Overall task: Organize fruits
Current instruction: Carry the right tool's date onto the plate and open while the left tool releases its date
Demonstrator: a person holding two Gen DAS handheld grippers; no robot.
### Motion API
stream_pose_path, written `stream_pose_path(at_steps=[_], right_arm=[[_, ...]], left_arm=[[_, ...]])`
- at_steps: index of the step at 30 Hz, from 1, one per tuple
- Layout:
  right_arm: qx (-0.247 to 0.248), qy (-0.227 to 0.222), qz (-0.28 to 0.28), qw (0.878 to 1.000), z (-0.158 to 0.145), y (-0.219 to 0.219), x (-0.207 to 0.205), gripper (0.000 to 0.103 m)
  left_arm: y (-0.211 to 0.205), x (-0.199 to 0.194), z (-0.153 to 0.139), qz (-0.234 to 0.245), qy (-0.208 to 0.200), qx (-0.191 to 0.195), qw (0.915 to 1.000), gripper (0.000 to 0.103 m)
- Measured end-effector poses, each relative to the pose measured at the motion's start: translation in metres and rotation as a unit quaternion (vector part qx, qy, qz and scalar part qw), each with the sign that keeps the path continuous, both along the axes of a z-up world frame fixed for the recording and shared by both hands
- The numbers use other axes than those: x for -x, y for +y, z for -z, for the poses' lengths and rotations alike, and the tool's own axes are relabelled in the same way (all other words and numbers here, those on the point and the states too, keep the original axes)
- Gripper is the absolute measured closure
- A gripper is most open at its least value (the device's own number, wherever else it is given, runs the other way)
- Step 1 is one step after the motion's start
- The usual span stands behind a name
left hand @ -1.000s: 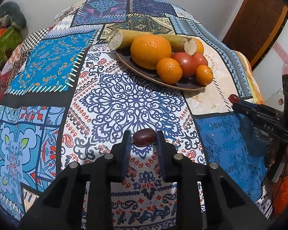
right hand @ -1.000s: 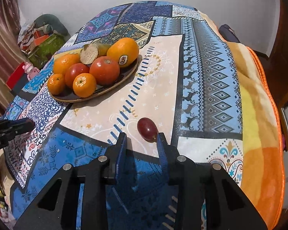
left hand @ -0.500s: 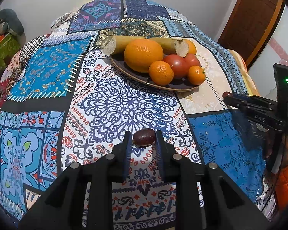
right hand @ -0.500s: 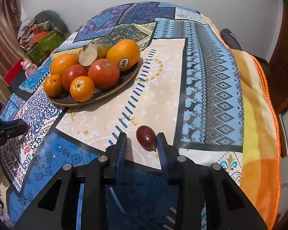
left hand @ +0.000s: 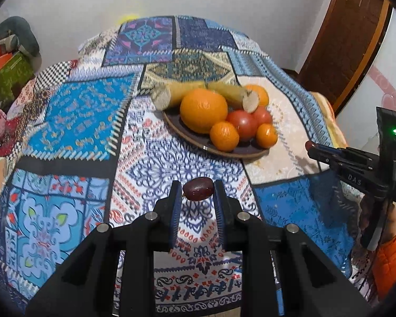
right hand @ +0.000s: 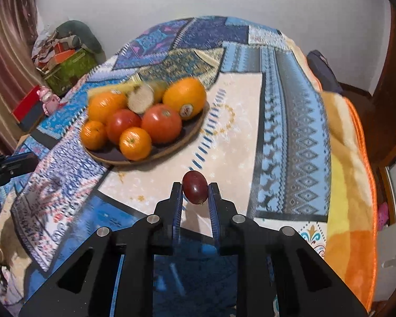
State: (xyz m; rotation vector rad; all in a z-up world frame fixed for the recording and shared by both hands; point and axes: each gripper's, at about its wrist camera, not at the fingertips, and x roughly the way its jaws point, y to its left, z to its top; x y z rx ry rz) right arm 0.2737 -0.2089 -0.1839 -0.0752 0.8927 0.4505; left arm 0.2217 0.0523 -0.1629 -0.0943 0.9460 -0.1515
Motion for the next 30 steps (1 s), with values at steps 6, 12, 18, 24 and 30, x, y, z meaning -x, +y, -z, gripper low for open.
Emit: stream_pose_path(at_steps=[6,12,18,24,30], right_arm=[[-0.013,-0.036,-0.016,0.999,-0.031,0.014,0.006,0.085],[-0.033,-0.060,-0.031,0.997,-0.051,0.033,0.003,0.085],[-0.044,-0.077,-0.048,0.995,-0.061,0.055,-0.005,0.085],[-0.049,-0.087,-0.060,0.993,-0.065,0.073,-0.020,0.085],[-0.045,-0.092,-0.062,0.993,-0.066,0.083,-0.038,0.085]], left_arm=[[-0.004,-0.005,-0.027,0.003,-0.032,-0.005,0.9995,0.080],[-0.009,-0.016,-0.051,0.007,-0.062,-0.005,0.9980,0.080],[-0.017,-0.030,-0.065,0.005,-0.087,-0.025,0.9958,0.080],[-0.019,-0.047,-0.066,0.006,-0.094,-0.029,0.9952,0.080],[-0.021,-0.069,-0.059,0.006,-0.087,-0.026,0.9958,0.080]])
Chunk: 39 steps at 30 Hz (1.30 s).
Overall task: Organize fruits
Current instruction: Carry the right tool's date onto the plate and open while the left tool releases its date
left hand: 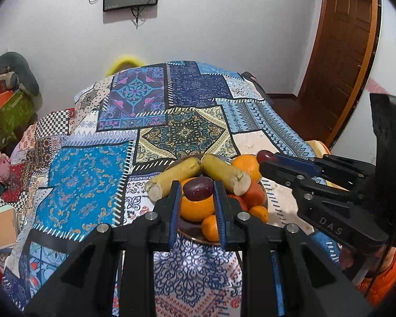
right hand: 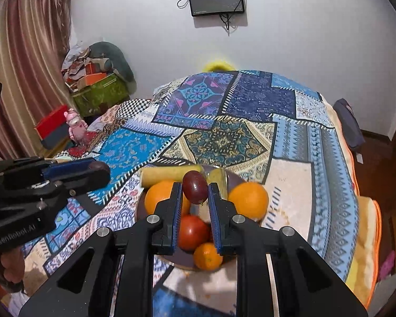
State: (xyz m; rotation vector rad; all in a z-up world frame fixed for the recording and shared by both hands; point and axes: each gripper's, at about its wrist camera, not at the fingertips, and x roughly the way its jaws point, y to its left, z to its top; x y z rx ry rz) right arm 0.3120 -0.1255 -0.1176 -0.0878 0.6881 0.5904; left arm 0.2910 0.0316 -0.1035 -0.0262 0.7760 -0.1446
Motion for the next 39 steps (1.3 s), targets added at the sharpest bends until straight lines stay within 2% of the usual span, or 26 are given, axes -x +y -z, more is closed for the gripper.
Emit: stream_pose_path(at_steps=[9,24,27,39], right_arm=[[0.011,0.005,-0.008,1.000,0.008,0.014,-0.021,0.085],[0.025,0.038,-0.027,0.999,0.036,0.034,-0.048,0.085],[0.029,0.038,-0.031,0.998,0.039,0.035,-0.049,0.085],[0.024,0.037,-0.032,0.998,0.044,0.032,-0.052,0.084]], left_arm=[[-0.003,-0.024,0.011,-0.002,0.003,-0.011,0.9999,0.080],[0.012,-0.072,0.050,-0.029,0.045,-0.015,0.9985,0.079],[0.014,-0.078,0.053,-0.029,0.049,-0.005,0.9983,0.079],[0.009,-0.087,0.065,-0.023,0.064,-0.002,0.9977,0.077]])
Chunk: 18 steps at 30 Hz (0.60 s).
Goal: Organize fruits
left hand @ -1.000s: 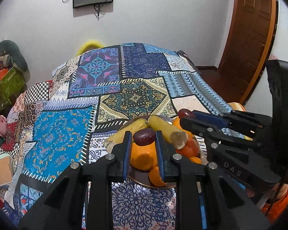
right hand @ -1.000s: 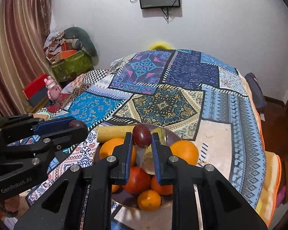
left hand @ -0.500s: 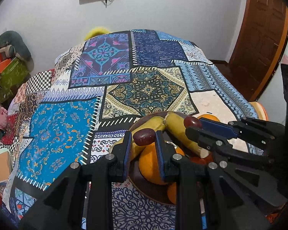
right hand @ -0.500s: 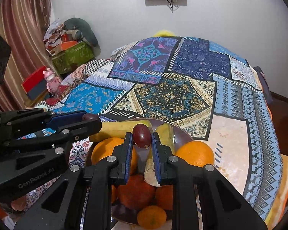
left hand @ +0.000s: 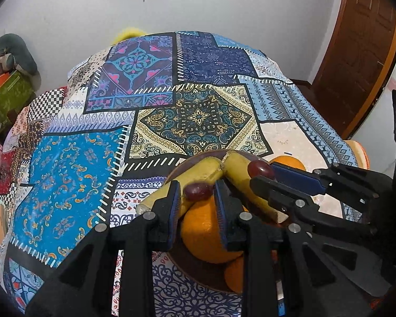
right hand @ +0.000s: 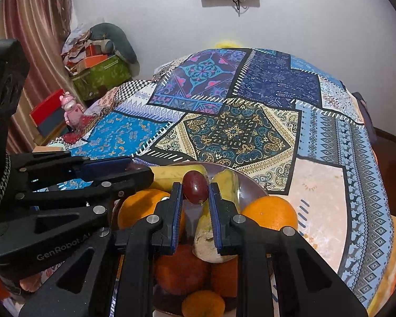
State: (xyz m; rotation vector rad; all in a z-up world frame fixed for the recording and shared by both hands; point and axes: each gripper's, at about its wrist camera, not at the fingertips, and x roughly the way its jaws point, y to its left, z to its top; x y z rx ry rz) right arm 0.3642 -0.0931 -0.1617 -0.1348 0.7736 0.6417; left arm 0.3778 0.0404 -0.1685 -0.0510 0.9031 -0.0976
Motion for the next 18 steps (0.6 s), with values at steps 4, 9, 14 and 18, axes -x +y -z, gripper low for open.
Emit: stream_pose_path(at_steps=[4,9,14,18], right_arm=[[-0.002,0.004,0.001,1.000,-0.001,-0.003,0.000,0.082],[-0.010,-0.004,0.007,1.000,-0.012,-0.011,0.008,0.081],[-0.022,-0.026,0.013,0.999,-0.038,-0.021,0.025,0.081],[-0.038,-0.052,0.017,0.998,-0.068,-0.032,0.049,0.080]], left_arm=[[0.001,0.002,-0.003,-0.001,-0.003,0.003,1.0000,0.070],[0.004,0.014,-0.019,-0.004,-0.017,0.015,0.9997,0.069],[0.006,0.043,-0.048,-0.006,-0.051,0.015,0.9986,0.069],[0.009,0.079,-0.087,-0.010,-0.097,0.025,0.9949,0.069]])
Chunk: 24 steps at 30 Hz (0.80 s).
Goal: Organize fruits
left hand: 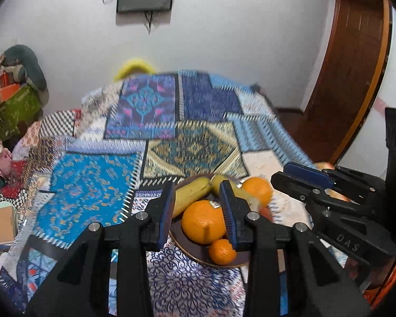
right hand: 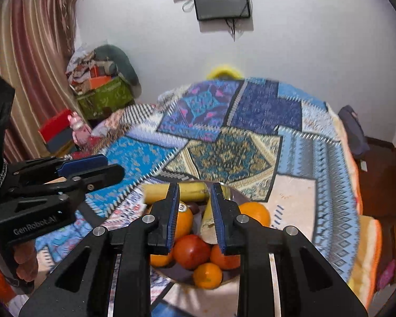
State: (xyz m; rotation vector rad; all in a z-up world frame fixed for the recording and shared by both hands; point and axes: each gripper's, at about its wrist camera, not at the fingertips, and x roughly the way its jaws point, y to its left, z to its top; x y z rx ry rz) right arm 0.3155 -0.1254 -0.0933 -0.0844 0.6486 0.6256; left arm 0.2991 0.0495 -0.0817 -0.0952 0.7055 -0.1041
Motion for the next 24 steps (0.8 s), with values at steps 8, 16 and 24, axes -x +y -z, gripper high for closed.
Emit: stream_pose_path(at_steps=[8,16,24], right_arm=[[-0.037,-0.070,0.013,0.997,-0.061,-0.022,0.066,0.071],[-0.065,-0.119,0.028,0.990,-0.095,-0.034,0.133,0.065],[-0.072,-0.175,0.056,0.980,-0.114,-0.040,0.186,0.038]], left_arm=[[-0.004,0.085,-0.072,-0.010,-0.105,-0.005,0.9944,0.069],[-0.017,0.164,-0.113,-0.012,-0.177,-0.023,0.9839,0.048],[-0.019,0.217,-0.128,-0.022,-0.213,-0.015,0.9766,0.034]])
